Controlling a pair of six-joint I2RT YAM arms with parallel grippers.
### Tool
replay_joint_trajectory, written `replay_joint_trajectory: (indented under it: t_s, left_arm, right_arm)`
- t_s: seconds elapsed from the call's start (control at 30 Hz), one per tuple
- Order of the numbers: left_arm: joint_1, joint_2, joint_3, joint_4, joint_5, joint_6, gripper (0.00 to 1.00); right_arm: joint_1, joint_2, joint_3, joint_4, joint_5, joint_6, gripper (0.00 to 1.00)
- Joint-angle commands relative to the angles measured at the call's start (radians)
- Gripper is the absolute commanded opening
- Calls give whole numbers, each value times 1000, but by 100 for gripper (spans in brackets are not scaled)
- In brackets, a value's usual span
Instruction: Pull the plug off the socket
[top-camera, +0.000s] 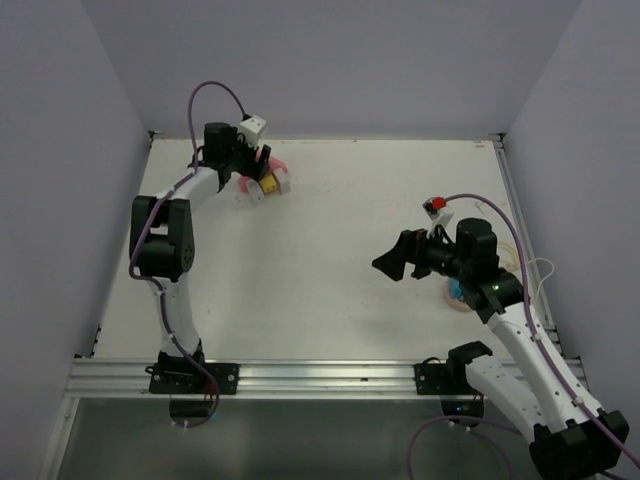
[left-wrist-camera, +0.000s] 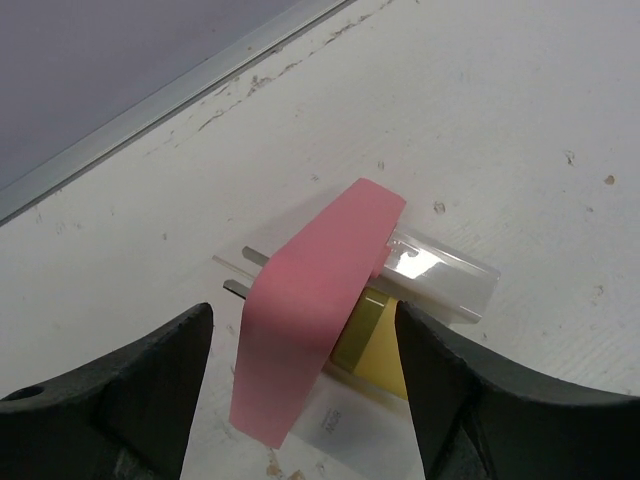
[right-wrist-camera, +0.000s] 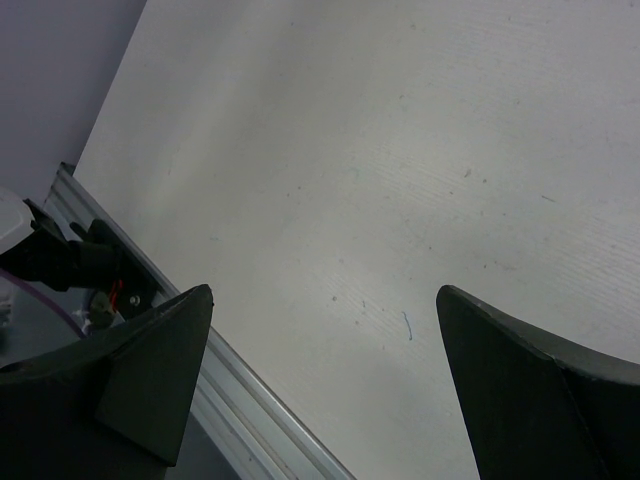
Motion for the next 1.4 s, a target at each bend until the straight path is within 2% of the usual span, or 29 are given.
replay_joint_trajectory:
  t_s: [0.0, 0.3, 0.47, 0.63, 0.77, 1.03, 1.07, 1.13, 1.27, 1.33, 1.37]
  left_arm:
    - [15, 35, 69, 6, 83, 53, 76]
    - [38, 64, 31, -16, 126, 53, 74]
    - [76, 58, -31, 84, 180, -10, 77]
    - [85, 66, -32, 105, 218, -33, 73]
    - [87, 76, -28, 114, 251, -51, 60]
    - [87, 59, -37, 168, 312, -111, 43]
    - [87, 58, -42, 173, 321, -120, 37]
    - [87, 50, -58, 200, 344, -146, 32]
    - [85, 29, -132, 292, 375, -226, 11]
    - [85, 3, -173, 350, 392, -327, 0]
    - [85, -11, -218, 401, 392, -359, 0]
  right_arm:
    - [6, 17, 34, 43, -41, -10, 99]
    - [6, 36, 34, 61, -67, -7, 99]
    - [6, 36, 34, 66, -73, -7, 99]
    - [7, 37, 28, 73, -78, -4, 99]
    - [7, 36, 28, 72, -79, -6, 99]
    - [7, 37, 20, 81, -81, -7, 99]
    - [7, 37, 20, 81, -81, -7, 99]
    - [7, 37, 22, 81, -82, -7, 99]
    - [7, 34, 25, 76, -81, -10, 99]
    - [9, 39, 31, 73, -78, -6, 99]
    - [9, 43, 34, 72, -72, 0, 99]
